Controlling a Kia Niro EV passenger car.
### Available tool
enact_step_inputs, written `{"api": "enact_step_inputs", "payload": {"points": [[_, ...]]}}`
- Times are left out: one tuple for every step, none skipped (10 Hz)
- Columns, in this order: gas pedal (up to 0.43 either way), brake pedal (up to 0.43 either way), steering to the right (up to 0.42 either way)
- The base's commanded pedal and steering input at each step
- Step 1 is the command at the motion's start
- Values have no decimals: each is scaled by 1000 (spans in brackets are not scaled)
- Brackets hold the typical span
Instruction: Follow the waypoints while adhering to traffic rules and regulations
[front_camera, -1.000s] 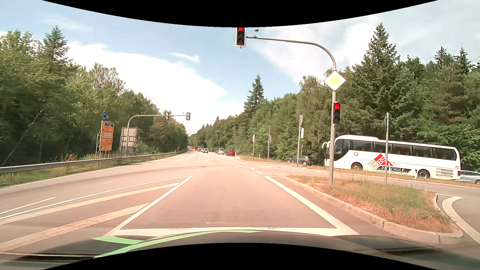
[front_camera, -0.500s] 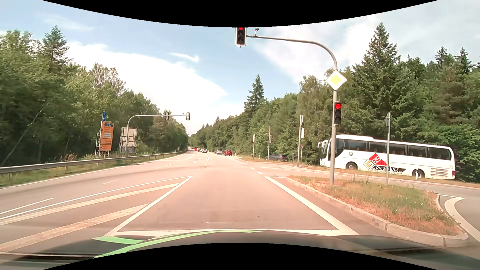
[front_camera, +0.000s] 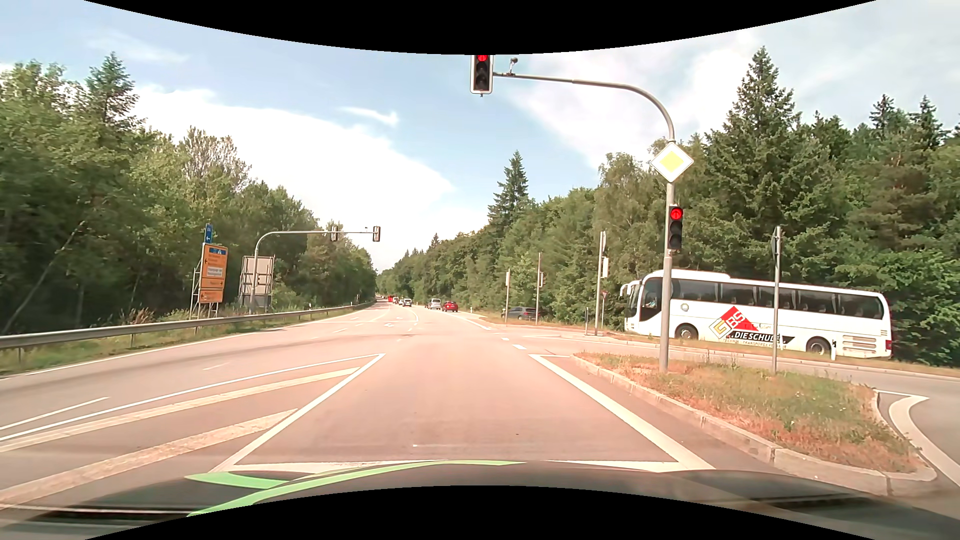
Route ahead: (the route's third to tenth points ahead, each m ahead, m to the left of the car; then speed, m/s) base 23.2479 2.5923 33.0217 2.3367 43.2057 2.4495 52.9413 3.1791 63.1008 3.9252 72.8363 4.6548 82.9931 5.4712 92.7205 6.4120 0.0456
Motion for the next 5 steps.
{"api": "enact_step_inputs", "payload": {"points": [[0,268,-20],[0,268,-20],[0,268,-20],[0,268,-20],[0,268,-20]]}}
